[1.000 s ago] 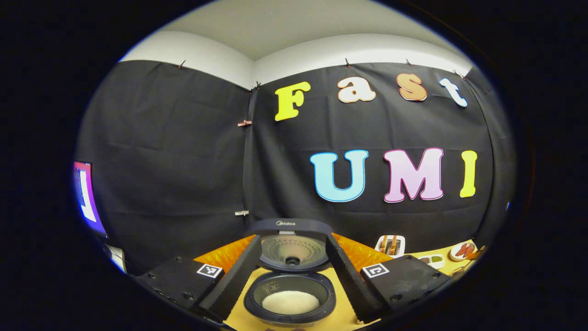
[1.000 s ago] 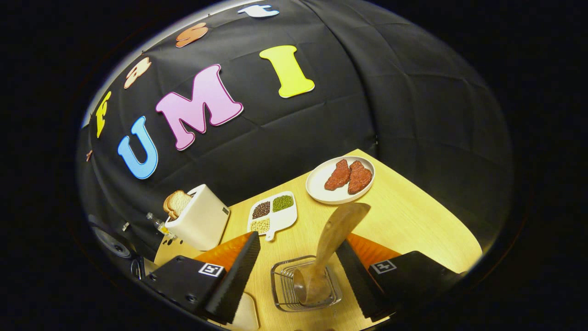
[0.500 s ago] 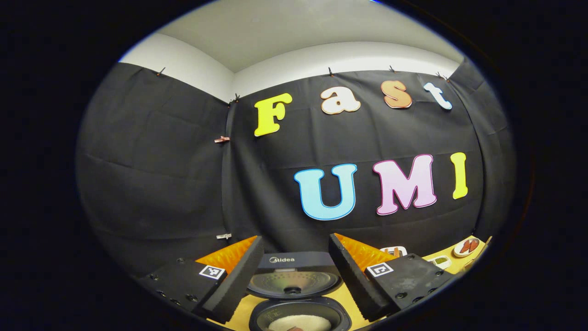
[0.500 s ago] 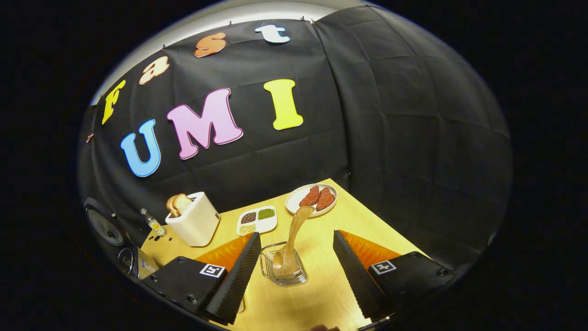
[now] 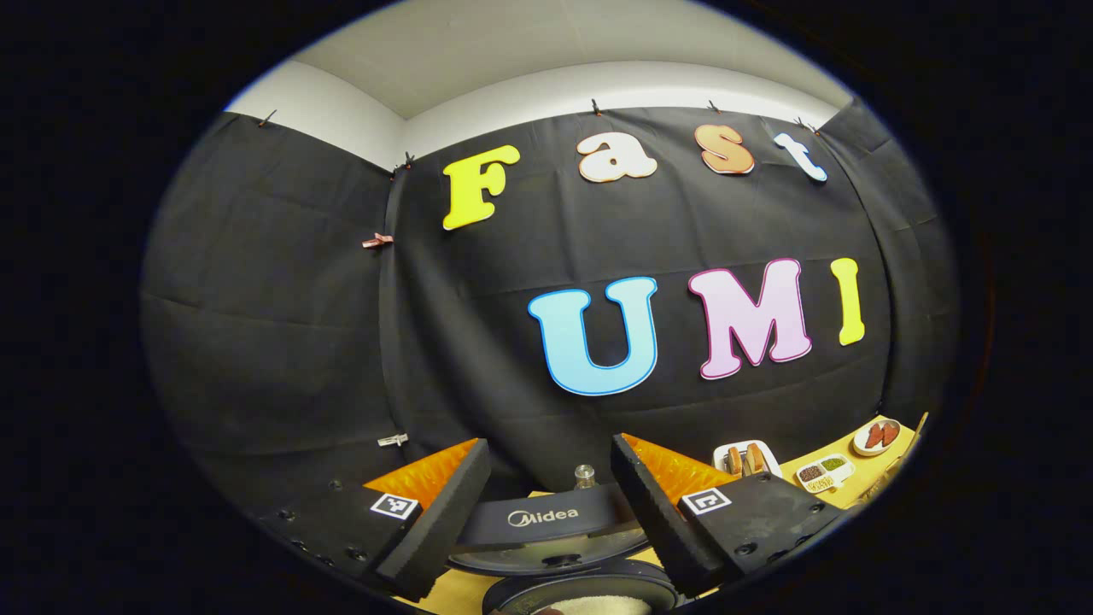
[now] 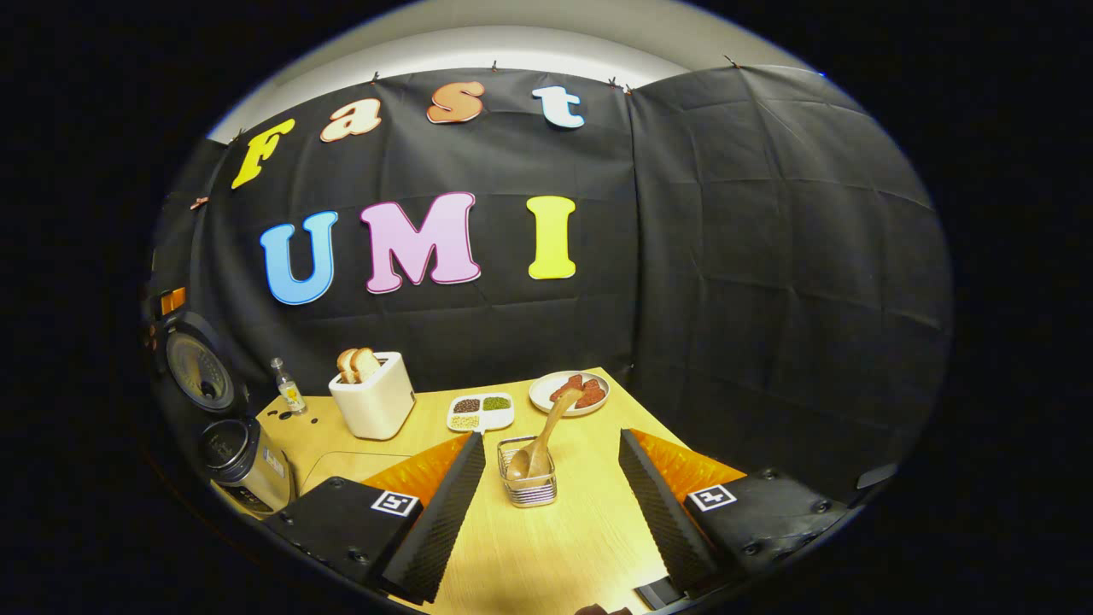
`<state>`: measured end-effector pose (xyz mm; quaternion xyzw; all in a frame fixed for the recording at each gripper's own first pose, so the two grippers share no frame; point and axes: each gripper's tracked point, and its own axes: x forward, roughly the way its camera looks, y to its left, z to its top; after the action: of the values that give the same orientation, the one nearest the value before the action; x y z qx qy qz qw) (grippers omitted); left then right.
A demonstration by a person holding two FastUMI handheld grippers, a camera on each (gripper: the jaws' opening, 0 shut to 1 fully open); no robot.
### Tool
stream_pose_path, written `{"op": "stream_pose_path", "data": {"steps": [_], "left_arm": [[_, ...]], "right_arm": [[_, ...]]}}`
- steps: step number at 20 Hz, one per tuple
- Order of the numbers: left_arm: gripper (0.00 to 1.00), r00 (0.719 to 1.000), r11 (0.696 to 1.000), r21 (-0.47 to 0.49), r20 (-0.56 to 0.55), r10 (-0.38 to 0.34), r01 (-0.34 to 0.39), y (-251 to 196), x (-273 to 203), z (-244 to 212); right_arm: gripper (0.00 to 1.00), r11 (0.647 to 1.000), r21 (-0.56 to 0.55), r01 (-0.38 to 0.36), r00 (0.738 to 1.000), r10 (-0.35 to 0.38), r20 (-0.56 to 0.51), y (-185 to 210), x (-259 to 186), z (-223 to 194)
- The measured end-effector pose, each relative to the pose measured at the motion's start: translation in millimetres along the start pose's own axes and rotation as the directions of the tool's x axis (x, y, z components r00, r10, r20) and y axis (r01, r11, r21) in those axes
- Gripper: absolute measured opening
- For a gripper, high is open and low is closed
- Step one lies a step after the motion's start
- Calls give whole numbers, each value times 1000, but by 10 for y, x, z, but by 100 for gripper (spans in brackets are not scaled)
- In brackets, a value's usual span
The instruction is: Close the left gripper, press the button to open the rice cooker; take a wooden spoon from the chopstick holder with the right hand, scoop a spoonful of rice and pour it into the rice cooker, then put the wooden spoon back into the chopstick holder.
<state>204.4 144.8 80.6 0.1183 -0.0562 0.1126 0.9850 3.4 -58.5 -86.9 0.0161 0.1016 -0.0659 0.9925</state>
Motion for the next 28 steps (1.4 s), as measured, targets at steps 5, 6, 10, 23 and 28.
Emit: {"op": "stream_pose_path", "data": {"steps": [5, 6, 10, 23, 28], "left_arm": [[96, 997, 1000, 1, -77, 14, -14, 25, 122, -191], [98, 997, 1000, -18, -82, 15, -16, 25, 106, -192], [100, 989, 996, -78, -143, 23, -35, -25, -88, -298], [100, 875, 984, -151, -484, 6, -90, -428, -1300, -1163], [100, 867, 986, -142, -498, 2, -83, -559, -1565, -1559]], "right_arm": [[98, 1000, -1, -24, 1000, 24, 19, 220, -61, 43], [98, 1000, 6, -24, 999, 24, 28, 225, -56, 77], [98, 998, 28, -49, 999, 49, 18, 234, 70, 82], [98, 982, 29, -188, 976, 190, -102, 335, 558, -226], [99, 974, 24, -225, 966, 226, -125, 407, 577, -293]]}}
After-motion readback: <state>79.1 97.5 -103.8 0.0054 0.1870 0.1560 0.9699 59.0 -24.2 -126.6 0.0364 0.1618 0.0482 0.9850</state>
